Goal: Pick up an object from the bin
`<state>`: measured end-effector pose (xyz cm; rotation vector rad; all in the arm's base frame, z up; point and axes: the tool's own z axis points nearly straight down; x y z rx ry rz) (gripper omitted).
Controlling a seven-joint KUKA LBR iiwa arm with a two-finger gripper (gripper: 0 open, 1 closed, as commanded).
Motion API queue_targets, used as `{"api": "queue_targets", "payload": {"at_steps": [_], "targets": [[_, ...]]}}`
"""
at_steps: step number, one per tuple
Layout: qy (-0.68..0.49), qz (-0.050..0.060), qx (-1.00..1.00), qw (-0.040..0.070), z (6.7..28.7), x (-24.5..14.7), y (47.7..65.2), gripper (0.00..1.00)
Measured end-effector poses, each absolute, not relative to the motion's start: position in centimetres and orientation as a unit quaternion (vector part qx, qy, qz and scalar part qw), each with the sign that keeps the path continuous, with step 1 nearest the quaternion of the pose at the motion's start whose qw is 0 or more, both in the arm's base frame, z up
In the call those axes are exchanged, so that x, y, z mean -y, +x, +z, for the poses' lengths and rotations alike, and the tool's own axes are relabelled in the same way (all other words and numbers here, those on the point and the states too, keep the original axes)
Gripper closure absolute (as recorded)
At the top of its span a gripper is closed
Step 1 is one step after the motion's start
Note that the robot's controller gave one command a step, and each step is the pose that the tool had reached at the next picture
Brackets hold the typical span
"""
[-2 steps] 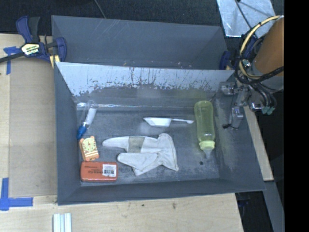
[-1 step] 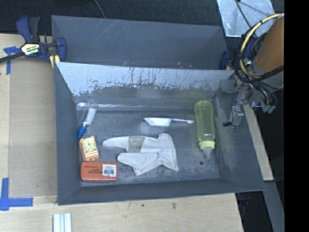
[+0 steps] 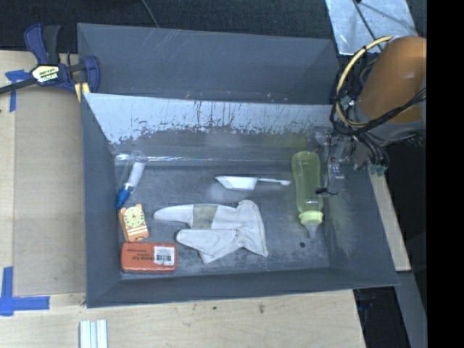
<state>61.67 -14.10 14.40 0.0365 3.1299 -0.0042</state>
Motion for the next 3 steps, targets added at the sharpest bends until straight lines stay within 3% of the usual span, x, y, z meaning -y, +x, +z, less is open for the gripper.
{"api": "queue_targets", "payload": {"at_steps": [1, 2, 3], "targets": [[-0.022, 0.001, -1.0, 0.008, 8.7, 11.7, 62.0, 0.0], [0.008, 0.0, -1.0, 0.0, 6.9, 7.1, 61.2, 0.0], [0.068, 0.0, -0.998, 0.001, 11.5, 3.1, 62.5, 0.0]]}}
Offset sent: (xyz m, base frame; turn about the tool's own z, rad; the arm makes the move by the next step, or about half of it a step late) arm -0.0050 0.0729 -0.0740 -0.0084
